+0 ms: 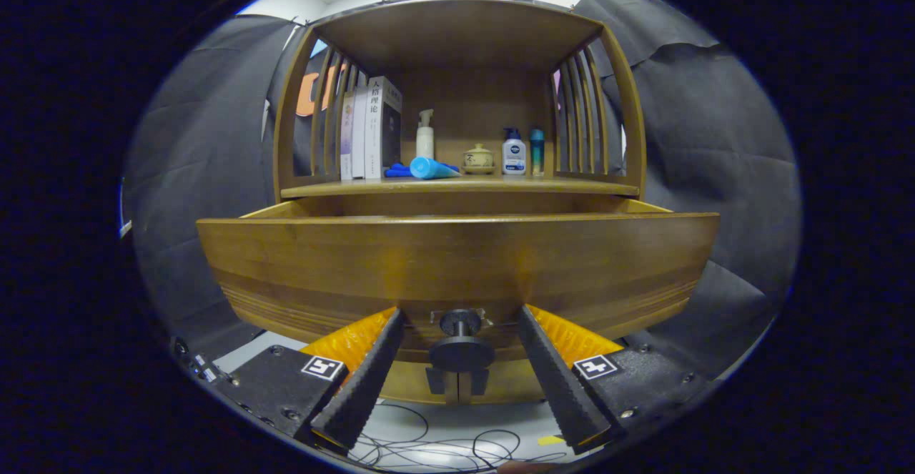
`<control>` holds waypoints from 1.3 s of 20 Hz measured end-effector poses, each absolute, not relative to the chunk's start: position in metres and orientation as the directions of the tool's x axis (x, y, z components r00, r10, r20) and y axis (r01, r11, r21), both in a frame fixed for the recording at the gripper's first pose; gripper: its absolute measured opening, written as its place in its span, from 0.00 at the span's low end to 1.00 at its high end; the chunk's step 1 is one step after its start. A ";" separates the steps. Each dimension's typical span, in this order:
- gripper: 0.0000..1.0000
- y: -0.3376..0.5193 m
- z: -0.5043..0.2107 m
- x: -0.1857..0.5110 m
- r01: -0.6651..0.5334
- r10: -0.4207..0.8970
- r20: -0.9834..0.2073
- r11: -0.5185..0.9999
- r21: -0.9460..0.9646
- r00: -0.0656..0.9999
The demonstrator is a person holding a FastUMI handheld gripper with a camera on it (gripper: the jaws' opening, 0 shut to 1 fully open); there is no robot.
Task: Pull open the drawer, take out the items inside it, and place them on the countertop above the cabinet.
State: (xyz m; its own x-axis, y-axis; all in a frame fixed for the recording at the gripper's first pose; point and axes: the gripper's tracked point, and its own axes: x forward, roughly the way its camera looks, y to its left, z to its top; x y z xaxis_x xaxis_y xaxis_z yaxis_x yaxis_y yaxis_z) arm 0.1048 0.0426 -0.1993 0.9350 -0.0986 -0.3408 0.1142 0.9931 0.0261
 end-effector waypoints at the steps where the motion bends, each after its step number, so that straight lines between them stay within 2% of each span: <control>1: 1.00 0.042 -0.196 0.112 0.116 -0.101 -0.334 0.993 0.026 0.937; 22: 1.00 0.031 -0.209 0.212 0.127 -0.125 -0.393 0.992 -0.020 0.911; 26: 1.00 0.031 -0.210 0.211 0.127 -0.125 -0.406 0.992 -0.023 0.905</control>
State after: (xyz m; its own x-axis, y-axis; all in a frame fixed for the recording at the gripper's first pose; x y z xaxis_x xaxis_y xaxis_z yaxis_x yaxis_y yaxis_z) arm 0.2114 0.0307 -0.2097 0.9055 -0.1248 -0.4056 0.1265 0.9917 -0.0227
